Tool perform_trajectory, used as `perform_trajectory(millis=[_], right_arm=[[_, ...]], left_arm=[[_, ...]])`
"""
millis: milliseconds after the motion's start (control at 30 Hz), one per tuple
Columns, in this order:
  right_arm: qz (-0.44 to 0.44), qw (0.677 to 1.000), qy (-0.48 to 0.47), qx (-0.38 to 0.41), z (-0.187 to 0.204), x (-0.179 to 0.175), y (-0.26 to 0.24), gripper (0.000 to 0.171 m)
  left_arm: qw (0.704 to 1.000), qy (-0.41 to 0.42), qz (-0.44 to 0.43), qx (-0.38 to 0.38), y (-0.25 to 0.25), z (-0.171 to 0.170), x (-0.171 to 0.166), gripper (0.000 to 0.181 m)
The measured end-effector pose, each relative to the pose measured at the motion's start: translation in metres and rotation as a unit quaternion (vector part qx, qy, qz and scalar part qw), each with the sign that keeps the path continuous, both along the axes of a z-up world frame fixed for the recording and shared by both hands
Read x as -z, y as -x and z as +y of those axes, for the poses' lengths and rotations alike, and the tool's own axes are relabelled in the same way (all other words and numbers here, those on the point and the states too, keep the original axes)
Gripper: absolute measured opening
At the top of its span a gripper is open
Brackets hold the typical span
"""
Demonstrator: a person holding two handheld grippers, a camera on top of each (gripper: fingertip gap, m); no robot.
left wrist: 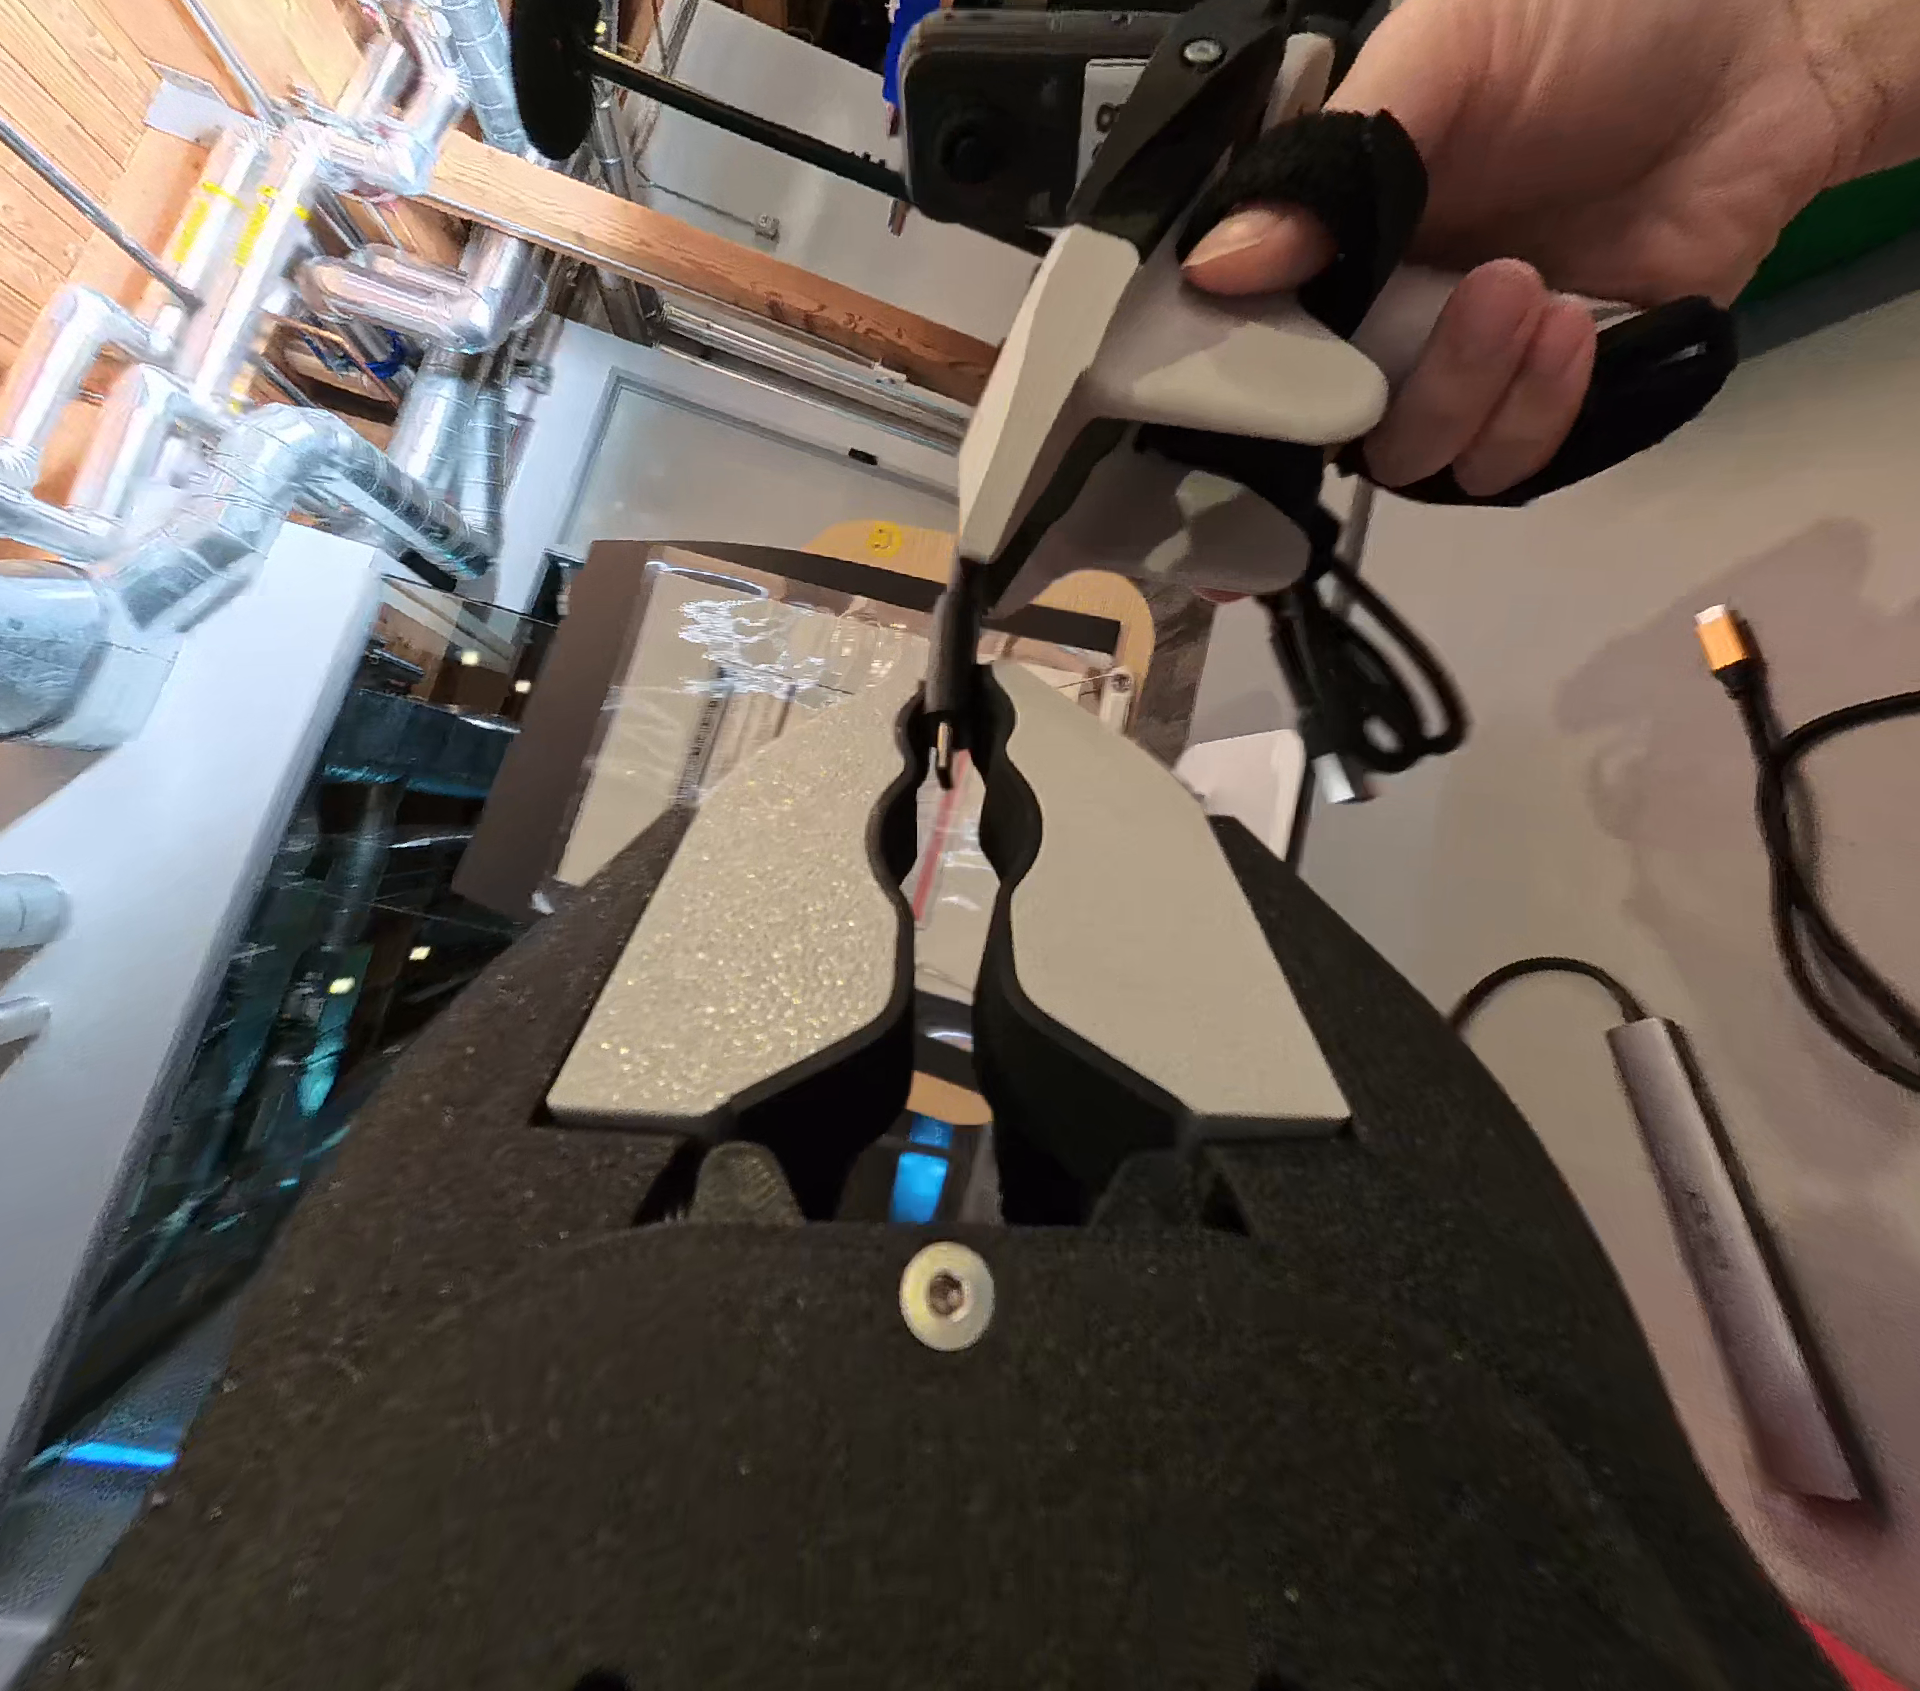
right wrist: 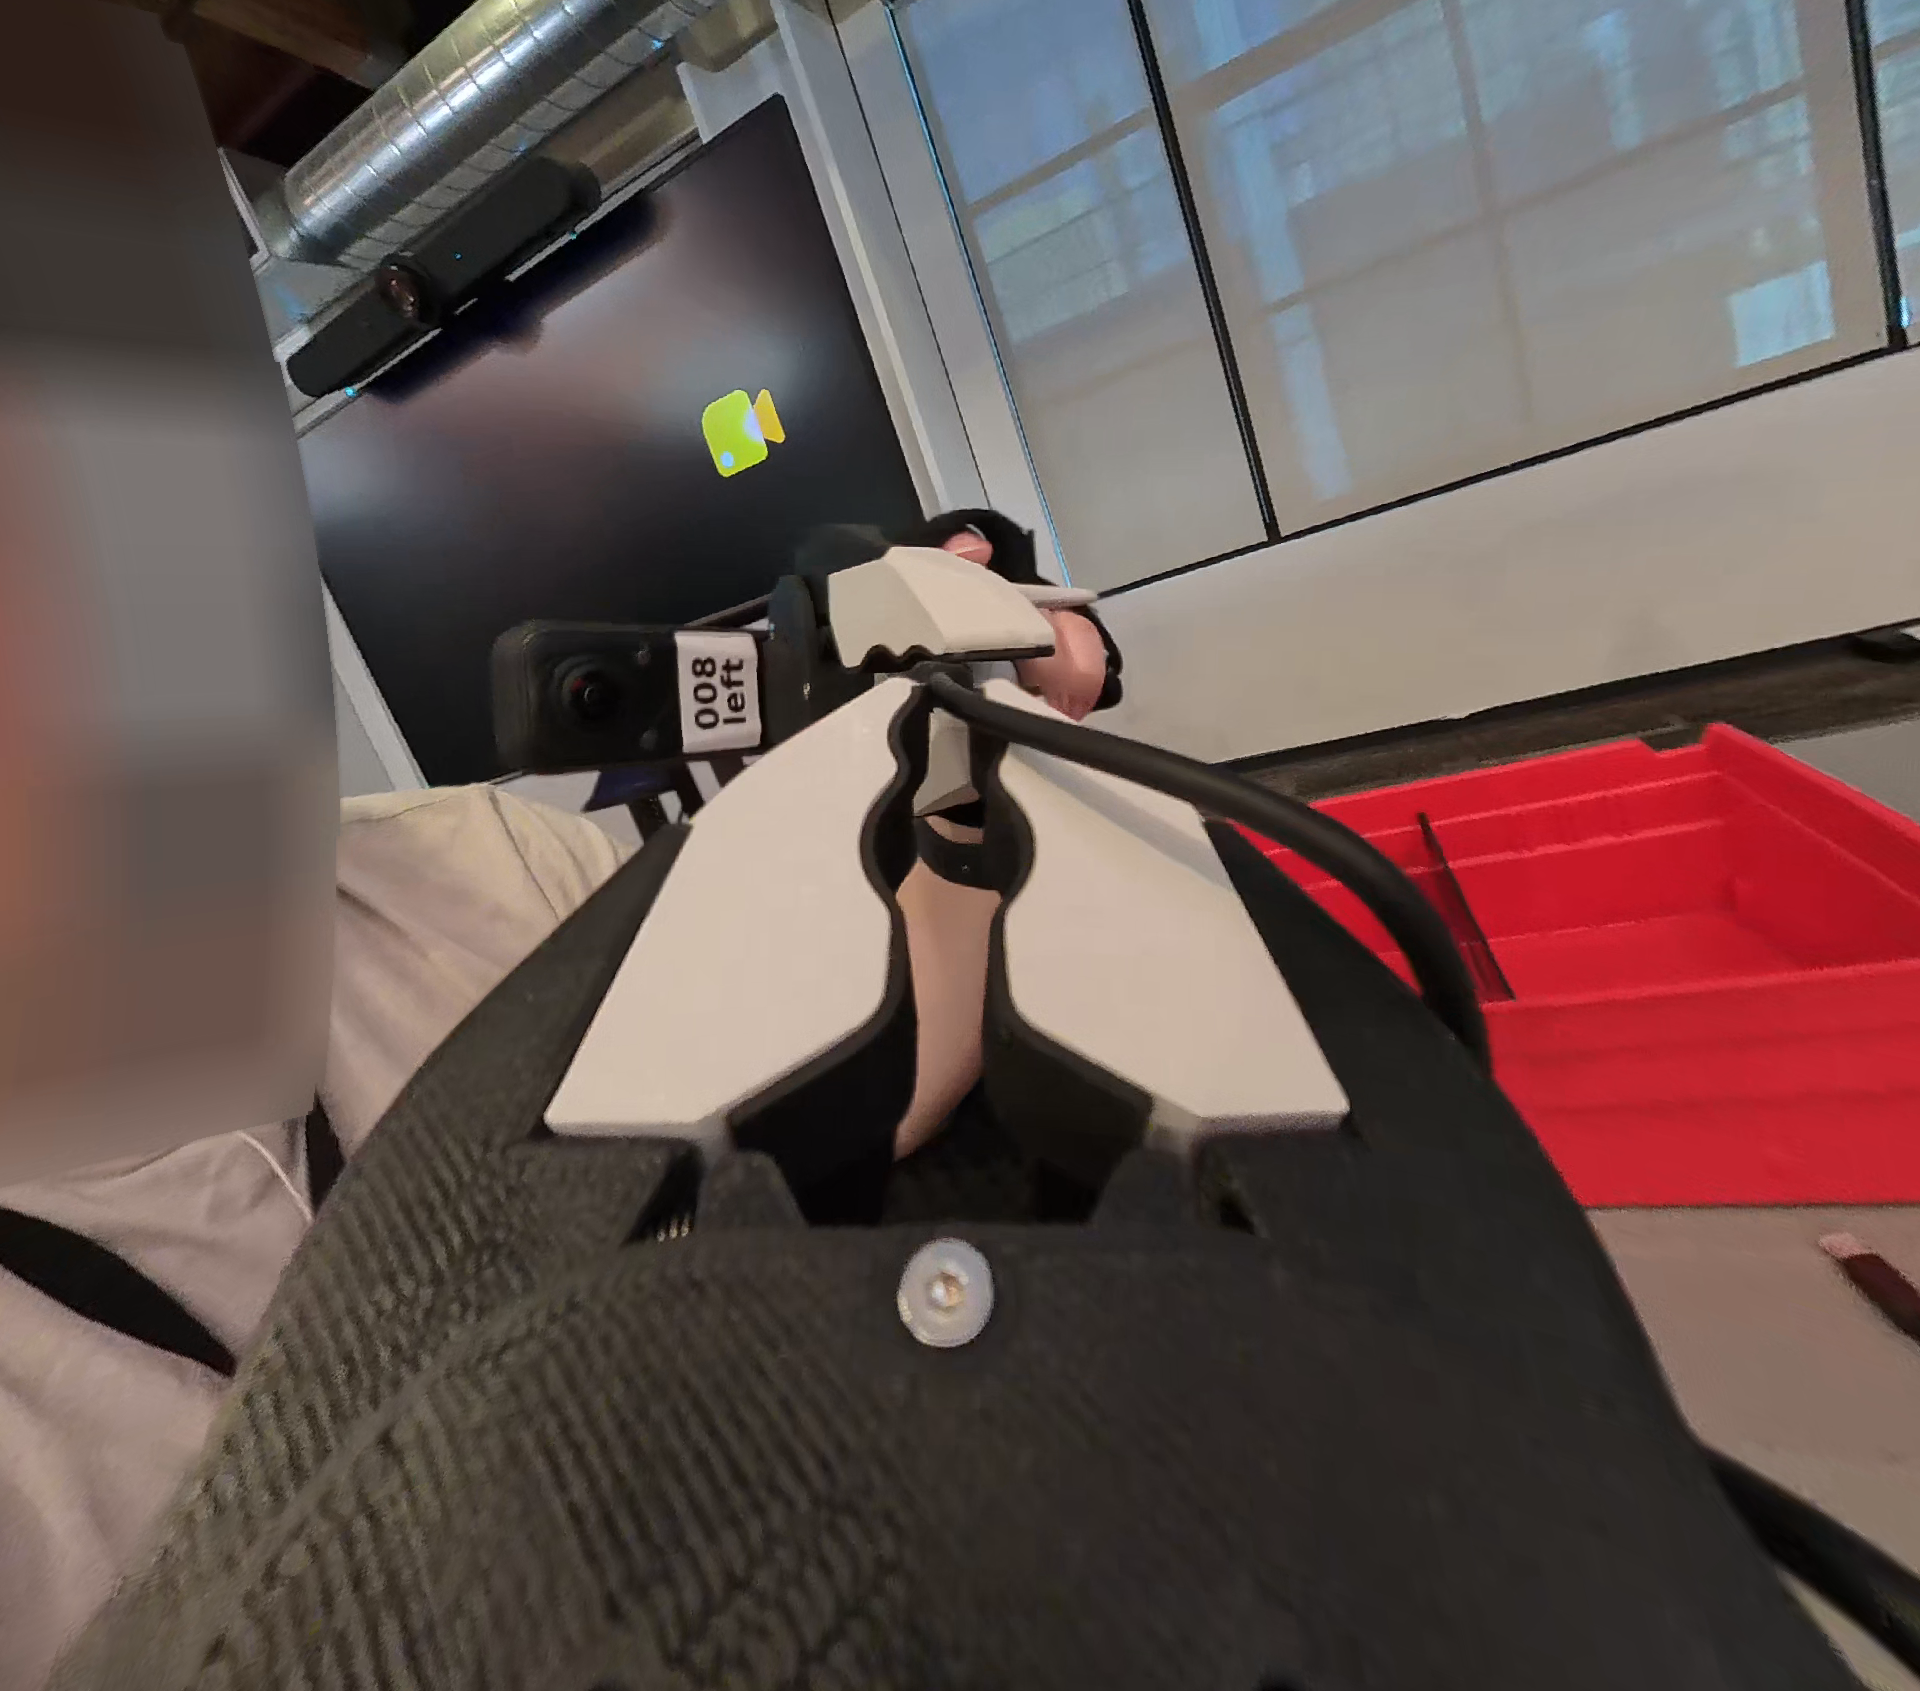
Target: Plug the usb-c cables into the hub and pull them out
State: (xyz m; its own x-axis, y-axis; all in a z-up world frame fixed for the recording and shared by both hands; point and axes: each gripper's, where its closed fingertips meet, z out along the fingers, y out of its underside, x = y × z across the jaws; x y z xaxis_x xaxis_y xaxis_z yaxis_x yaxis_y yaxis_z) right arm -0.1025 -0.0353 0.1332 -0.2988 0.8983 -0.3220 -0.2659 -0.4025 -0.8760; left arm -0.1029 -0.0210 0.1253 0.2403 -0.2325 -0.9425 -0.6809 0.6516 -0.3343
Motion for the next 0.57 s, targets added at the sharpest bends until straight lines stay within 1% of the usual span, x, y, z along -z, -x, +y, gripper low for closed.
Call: perform_trajectory(millis=[67,133,200,267,333,367,400,433,467,533,567], right_arm=[[-0.006,0.999,-0.03,0.031,0.001,-0.001,0.0,0.005],[-0.012,0.995,-0.07,0.068,0.0,-0.003,0.0,0.005],[-0.004,0.99,-0.098,0.1,0.0,-0.011,-0.006,0.005],[-0.001,0.982,-0.122,0.142,0.004,-0.018,-0.015,0.005],[-0.005,0.967,-0.164,0.194,0.008,-0.022,-0.027,0.005],[-0.011,0.958,-0.186,0.216,0.01,-0.023,-0.031,0.005],[-0.017,0.949,-0.206,0.237,0.011,-0.024,-0.035,0.005],[-0.026,0.94,-0.226,0.254,0.011,-0.023,-0.038,0.005],[-0.031,0.932,-0.249,0.263,0.009,-0.023,-0.039,0.005],[-0.026,0.918,-0.288,0.271,0.001,-0.026,-0.04,0.005],[-0.021,0.915,-0.3,0.27,-0.003,-0.027,-0.039,0.005]], left_arm=[[0.999,0.039,-0.015,0.002,0.001,0.004,0.003,0.006],[0.997,0.057,-0.044,0.01,0.002,0.007,0.0,0.008],[0.994,0.077,-0.073,0.036,0.002,0.004,-0.003,0.017],[0.985,0.133,-0.091,0.055,0.005,0.003,-0.002,0.023],[0.962,0.223,-0.134,0.078,0.01,0.001,-0.005,0.023],[0.943,0.274,-0.173,0.079,0.014,0.002,-0.011,0.02],[0.914,0.333,-0.218,0.076,0.018,0.003,-0.017,0.019],[0.875,0.4,-0.257,0.088,0.019,0.0,-0.021,0.025],[0.829,0.464,-0.285,0.123,0.016,-0.008,-0.025,0.029],[0.735,0.553,-0.333,0.206,0.009,-0.019,-0.035,0.032],[0.695,0.584,-0.35,0.229,0.006,-0.018,-0.036,0.039]])
